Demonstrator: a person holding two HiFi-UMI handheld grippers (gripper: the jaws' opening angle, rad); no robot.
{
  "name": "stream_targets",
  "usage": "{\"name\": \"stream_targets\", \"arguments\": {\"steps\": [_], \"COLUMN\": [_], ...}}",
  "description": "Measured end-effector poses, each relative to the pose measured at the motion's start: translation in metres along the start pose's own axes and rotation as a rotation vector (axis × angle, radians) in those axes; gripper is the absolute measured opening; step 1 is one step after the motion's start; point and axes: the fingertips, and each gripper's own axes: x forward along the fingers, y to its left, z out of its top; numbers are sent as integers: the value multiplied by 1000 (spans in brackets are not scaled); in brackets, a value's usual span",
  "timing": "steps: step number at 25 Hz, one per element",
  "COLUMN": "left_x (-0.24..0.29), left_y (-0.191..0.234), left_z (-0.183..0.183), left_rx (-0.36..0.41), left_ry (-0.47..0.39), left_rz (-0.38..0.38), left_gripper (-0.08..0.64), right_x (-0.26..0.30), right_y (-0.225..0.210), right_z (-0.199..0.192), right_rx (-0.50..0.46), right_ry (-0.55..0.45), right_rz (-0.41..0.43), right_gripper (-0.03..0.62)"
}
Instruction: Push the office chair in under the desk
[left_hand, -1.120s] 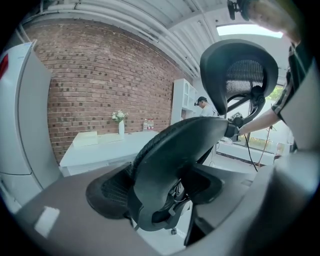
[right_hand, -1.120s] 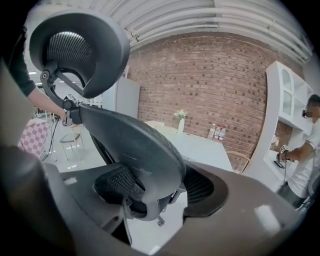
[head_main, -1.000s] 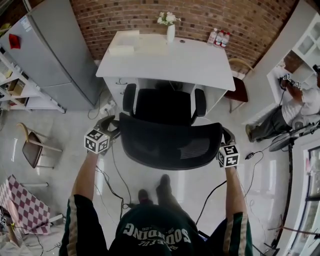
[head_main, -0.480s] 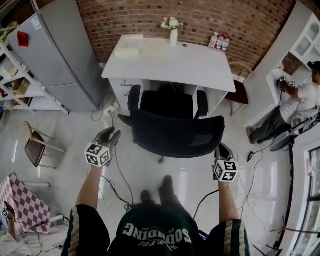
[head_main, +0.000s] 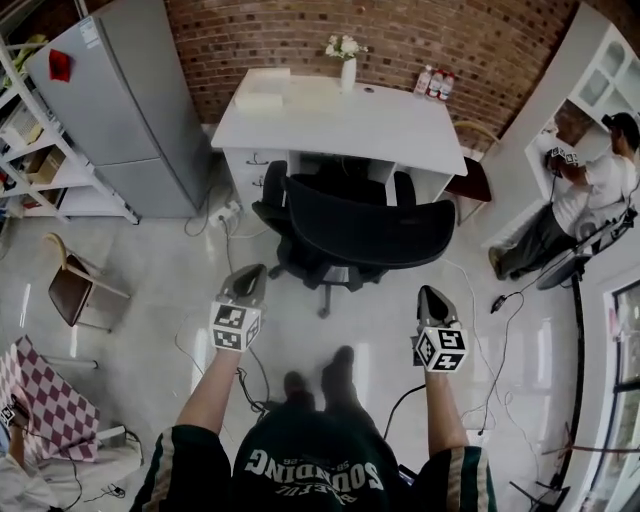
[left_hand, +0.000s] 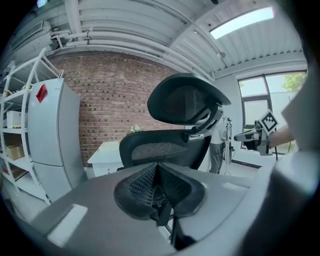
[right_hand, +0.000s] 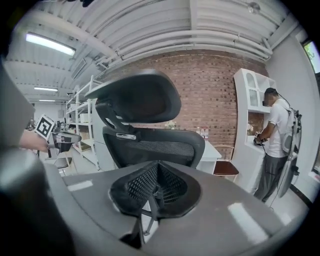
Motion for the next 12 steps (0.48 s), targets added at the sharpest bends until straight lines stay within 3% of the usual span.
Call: {"name": "stream_targets", "arguments": {"steps": [6, 12], "left_x": [-40, -88], "left_y": [-41, -85], "left_z": [5, 32], "left_rx": [-15, -3], "left_ry": [-11, -44], "left_rz": [-12, 11], "left_gripper": [11, 11], "right_x": [-48, -100], "right_y": [40, 48], "right_z": [10, 18], "right_rx": [-42, -44], "right_ry": [-42, -79], "right_rz": [30, 70], "right_gripper": [0, 0]}}
